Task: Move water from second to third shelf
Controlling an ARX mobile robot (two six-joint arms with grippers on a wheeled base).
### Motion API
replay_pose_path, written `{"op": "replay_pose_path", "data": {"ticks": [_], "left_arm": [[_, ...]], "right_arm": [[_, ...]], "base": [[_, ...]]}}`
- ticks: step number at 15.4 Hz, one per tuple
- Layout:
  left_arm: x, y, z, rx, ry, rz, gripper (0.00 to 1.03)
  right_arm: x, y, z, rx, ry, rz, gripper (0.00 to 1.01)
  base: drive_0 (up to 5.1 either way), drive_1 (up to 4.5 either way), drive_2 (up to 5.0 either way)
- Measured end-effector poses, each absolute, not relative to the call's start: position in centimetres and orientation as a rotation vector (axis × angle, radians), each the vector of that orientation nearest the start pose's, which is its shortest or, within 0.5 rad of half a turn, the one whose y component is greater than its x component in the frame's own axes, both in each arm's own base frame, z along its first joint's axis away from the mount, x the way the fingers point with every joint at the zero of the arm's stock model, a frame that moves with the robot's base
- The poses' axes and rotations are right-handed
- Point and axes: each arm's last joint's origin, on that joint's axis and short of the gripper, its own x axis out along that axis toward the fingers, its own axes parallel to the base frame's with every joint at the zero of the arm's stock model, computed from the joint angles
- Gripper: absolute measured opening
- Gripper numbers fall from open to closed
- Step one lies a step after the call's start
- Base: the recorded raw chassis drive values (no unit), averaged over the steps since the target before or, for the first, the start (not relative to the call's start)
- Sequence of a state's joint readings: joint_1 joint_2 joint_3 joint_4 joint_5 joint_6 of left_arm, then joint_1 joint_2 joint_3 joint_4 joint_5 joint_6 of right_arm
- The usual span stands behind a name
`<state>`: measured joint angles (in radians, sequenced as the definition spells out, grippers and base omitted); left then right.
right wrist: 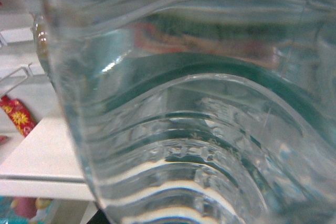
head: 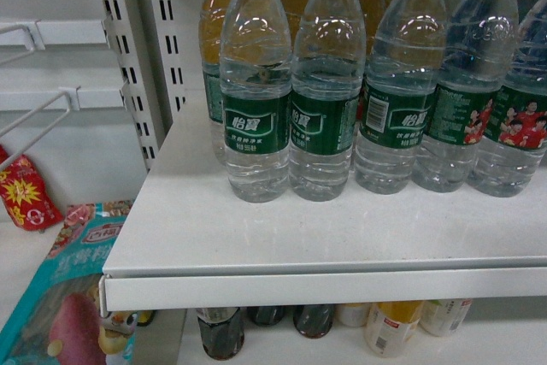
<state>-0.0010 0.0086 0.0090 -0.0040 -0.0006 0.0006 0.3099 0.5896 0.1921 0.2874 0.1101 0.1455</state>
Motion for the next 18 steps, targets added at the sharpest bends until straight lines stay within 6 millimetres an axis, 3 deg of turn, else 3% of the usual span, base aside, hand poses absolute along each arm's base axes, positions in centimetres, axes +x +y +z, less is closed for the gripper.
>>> {"op": "replay_pose_path", "data": {"ticks": [4, 9, 11, 12, 18], "left_arm": [[9.8, 0.0, 16.6, 0.001, 0.003, 0.0, 0.98], [9.8, 0.0, 16.6, 0.001, 0.003, 0.0, 0.98], [9.8, 0.0, 16.6, 0.001, 0.003, 0.0, 0.98], [9.8, 0.0, 16.6, 0.001, 0.003, 0.0, 0.98], [9.8, 0.0, 16.6, 0.001, 0.003, 0.0, 0.98]], "right_arm": [[15.5, 6.2, 19.1, 0.072, 0.167, 0.272, 0.39], [20.0, 7.5, 16.3, 0.051, 0.266, 0.286, 0.39], [21.8, 8.0, 16.4, 0.05, 0.276, 0.291, 0.39], [23.6, 8.7, 16.6, 0.032, 0.272, 0.295, 0.39], [28.1, 9.6, 16.8, 0.023, 0.302, 0.263, 0.39]], "base": [[0.0, 0.0, 0.0], [0.0, 0.0, 0.0], [0.0, 0.0, 0.0], [0.0, 0.0, 0.0], [0.0, 0.0, 0.0]]}}
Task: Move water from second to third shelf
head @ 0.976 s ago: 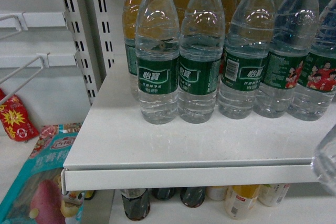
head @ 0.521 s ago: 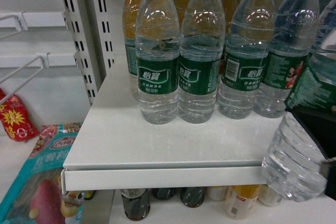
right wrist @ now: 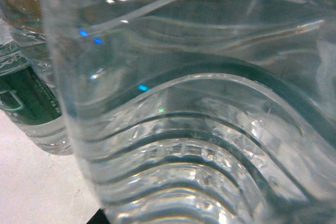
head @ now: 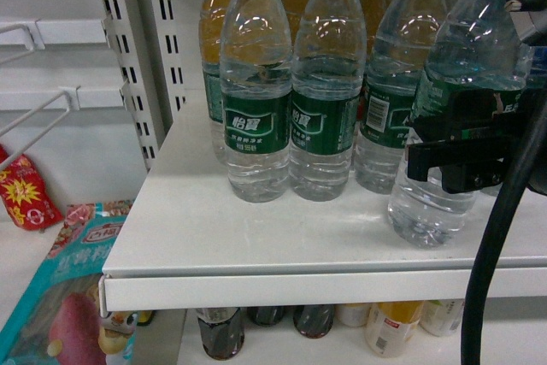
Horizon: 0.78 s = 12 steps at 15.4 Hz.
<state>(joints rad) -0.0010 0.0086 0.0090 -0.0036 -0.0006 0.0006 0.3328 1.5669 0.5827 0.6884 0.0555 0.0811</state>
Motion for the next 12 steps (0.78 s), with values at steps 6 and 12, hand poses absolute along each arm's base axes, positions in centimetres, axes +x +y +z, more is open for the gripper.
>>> {"op": "replay_pose_path", "data": {"ticks": [6, 12], "left_arm": [[9.8, 0.0, 16.6, 0.001, 0.003, 0.0, 0.98], [9.8, 0.0, 16.6, 0.001, 0.003, -0.001, 0.98]], "right_arm": [[30.4, 11.2, 16.5, 0.034, 0.322, 0.262, 0.39], [30.4, 11.2, 16.5, 0.037, 0.319, 0.259, 0.47]], "base": [[0.0, 0.0, 0.0], [0.0, 0.0, 0.0]]}}
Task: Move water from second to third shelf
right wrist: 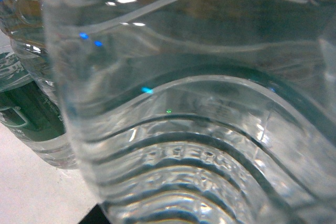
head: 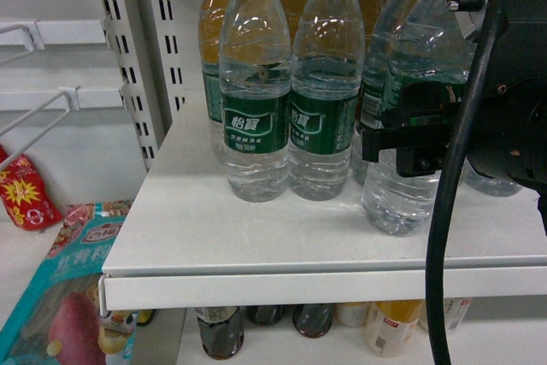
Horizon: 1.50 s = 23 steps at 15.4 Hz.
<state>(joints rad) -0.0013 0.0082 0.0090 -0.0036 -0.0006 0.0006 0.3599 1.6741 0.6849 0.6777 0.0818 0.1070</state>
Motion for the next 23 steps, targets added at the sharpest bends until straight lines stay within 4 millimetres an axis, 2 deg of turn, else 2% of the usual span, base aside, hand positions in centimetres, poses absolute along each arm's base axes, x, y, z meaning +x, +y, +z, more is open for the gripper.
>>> {"op": "replay_pose_path", "data": {"ticks": [3, 4, 5, 6, 10, 17, 23], "left_arm": [[9.8, 0.0, 16.6, 0.001, 0.003, 0.0, 0.98], [9.8, 0.0, 16.6, 0.001, 0.003, 0.0, 0.98], [9.8, 0.0, 16.6, 0.001, 0.003, 0.0, 0.98], [9.8, 0.0, 16.6, 0.001, 0.003, 0.0, 0.98], [9.8, 0.0, 16.6, 0.001, 0.003, 0.0, 0.98], [9.8, 0.0, 16.6, 0.001, 0.003, 0.0, 0.98], [9.8, 0.0, 16.6, 0.001, 0.003, 0.0, 0.98]], "right_arm": [[30.4, 11.1, 16.5, 0.039, 0.316, 0.259, 0.61], [30.5, 11.0, 16.7, 0.043, 0.299, 0.254, 0.72], [30.4, 10.5, 17.2, 0.05, 0.282, 0.244, 0.95], [29.6, 10.0, 18.4, 0.063, 0.254, 0.255, 0.98], [28.2, 9.7, 19.4, 0.069, 0.265, 0.294, 0.98], [27.5, 9.5, 19.8, 0.068, 0.28, 0.307, 0.98], [25.1, 8.8, 20.9, 0.08, 0.282, 0.345, 0.98]], "base": [[0.0, 0.0, 0.0], [0.0, 0.0, 0.0], [0.0, 0.0, 0.0], [0.0, 0.0, 0.0], [0.0, 0.0, 0.0], [0.0, 0.0, 0.0], [0.0, 0.0, 0.0]]}}
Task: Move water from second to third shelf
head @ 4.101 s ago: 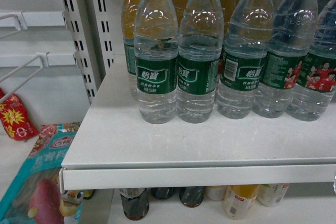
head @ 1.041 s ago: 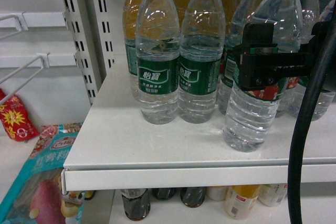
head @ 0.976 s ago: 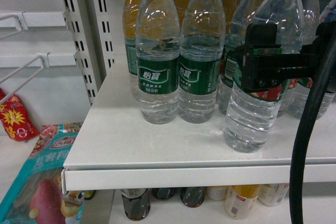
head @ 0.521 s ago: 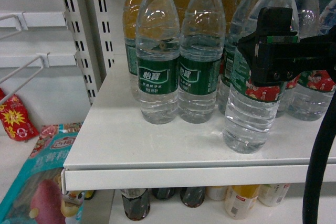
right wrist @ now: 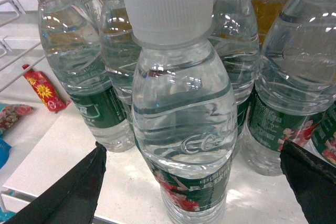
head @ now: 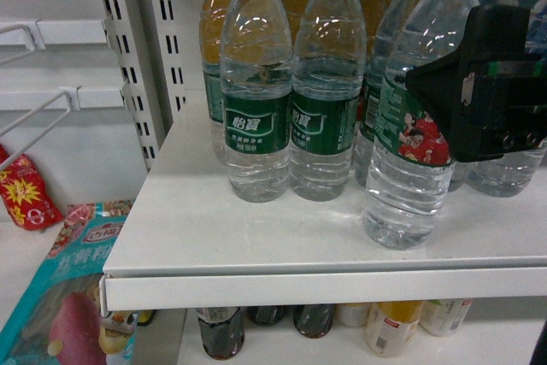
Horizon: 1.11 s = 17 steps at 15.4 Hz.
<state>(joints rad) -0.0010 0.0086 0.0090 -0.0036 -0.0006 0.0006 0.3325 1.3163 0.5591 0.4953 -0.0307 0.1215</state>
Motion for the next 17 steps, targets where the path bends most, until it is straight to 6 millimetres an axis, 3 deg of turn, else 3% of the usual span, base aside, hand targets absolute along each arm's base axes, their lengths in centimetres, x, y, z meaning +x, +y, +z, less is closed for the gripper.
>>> {"op": "replay_pose_path", "data": {"ticks": [8, 9, 11, 14, 16, 17], "left_arm": [[9.8, 0.0, 16.6, 0.001, 0.003, 0.0, 0.98], [9.8, 0.0, 16.6, 0.001, 0.003, -0.002, 0.98], [9.8, 0.0, 16.6, 0.001, 0.003, 0.0, 0.98], [9.8, 0.0, 16.6, 0.001, 0.003, 0.0, 0.98], [9.8, 0.0, 16.6, 0.001, 0.003, 0.0, 0.98], [9.8, 0.0, 16.6, 0.001, 0.003, -0.002, 0.98]], "right_arm": [[20.2, 5.9, 23.0, 0.136, 0.223, 0.338, 0.98], [19.5, 5.5, 23.0, 0.104, 0.079, 0.211, 0.88], [17.0, 3.1, 21.3, 0.035, 0.025, 0.011, 0.64], [14.0, 1.0, 19.3, 0.013, 0.007, 0.0, 0.28], [13.0, -0.1, 17.6, 0.007, 0.011, -0.021, 0.02], [12.8, -0.1, 17.2, 0.002, 0.022, -0.008, 0.02]], "base": [[0.0, 0.0, 0.0], [0.0, 0.0, 0.0], [0.0, 0.0, 0.0], [0.0, 0.0, 0.0], [0.0, 0.0, 0.0], [0.0, 0.0, 0.0]]}}
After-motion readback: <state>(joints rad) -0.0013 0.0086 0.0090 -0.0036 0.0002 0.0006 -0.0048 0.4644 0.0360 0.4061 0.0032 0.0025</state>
